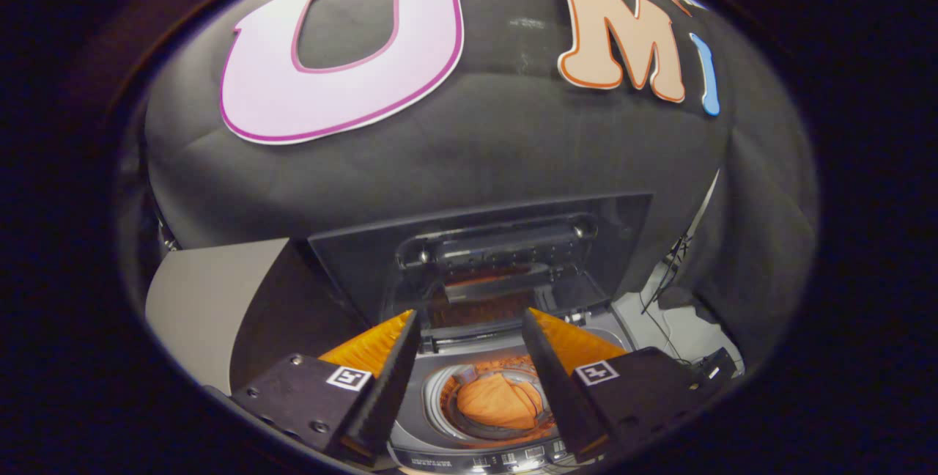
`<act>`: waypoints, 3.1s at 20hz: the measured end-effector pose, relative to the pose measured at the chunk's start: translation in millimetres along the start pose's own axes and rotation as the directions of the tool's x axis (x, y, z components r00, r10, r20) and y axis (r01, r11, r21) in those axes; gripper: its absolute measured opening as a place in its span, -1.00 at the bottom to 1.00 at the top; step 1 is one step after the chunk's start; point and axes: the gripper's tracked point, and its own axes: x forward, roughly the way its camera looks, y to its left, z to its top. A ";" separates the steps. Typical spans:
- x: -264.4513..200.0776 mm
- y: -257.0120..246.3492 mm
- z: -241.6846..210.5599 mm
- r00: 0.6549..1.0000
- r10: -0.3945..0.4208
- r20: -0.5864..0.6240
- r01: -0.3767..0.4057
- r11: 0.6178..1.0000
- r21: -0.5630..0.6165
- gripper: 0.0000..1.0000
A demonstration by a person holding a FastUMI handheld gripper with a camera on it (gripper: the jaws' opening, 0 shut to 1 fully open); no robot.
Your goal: Put the clothes into the washing machine and then close the washing machine lid.
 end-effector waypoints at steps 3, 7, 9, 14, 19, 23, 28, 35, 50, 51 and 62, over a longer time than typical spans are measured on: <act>10.5 3.3 30.2 0.999 -0.005 0.052 0.006 1.000 -0.022 0.99; 32.2 11.9 68.6 0.994 0.004 0.111 0.000 0.999 -0.036 0.98; 44.3 18.2 81.7 0.993 0.016 0.117 -0.011 0.999 -0.046 0.98; 76.4 25.0 85.1 0.996 0.023 0.083 -0.019 0.998 -0.055 0.98; 83.2 23.7 83.6 0.996 0.018 0.089 -0.007 0.993 -0.120 0.97; 77.0 22.5 79.4 0.996 0.023 0.086 -0.012 0.992 -0.124 0.96; 64.3 18.7 74.6 0.992 0.035 0.120 -0.020 0.992 -0.127 0.96; 89.3 9.4 80.8 0.995 0.053 0.079 -0.044 0.993 -0.109 0.96; -17.1 -50.4 68.6 0.928 0.095 0.361 -0.102 0.995 0.001 0.94; -26.1 -56.9 65.0 0.918 0.100 0.383 -0.110 0.994 0.006 0.94; -110.8 -154.2 -32.2 0.865 0.109 0.490 -0.124 0.992 -0.001 0.95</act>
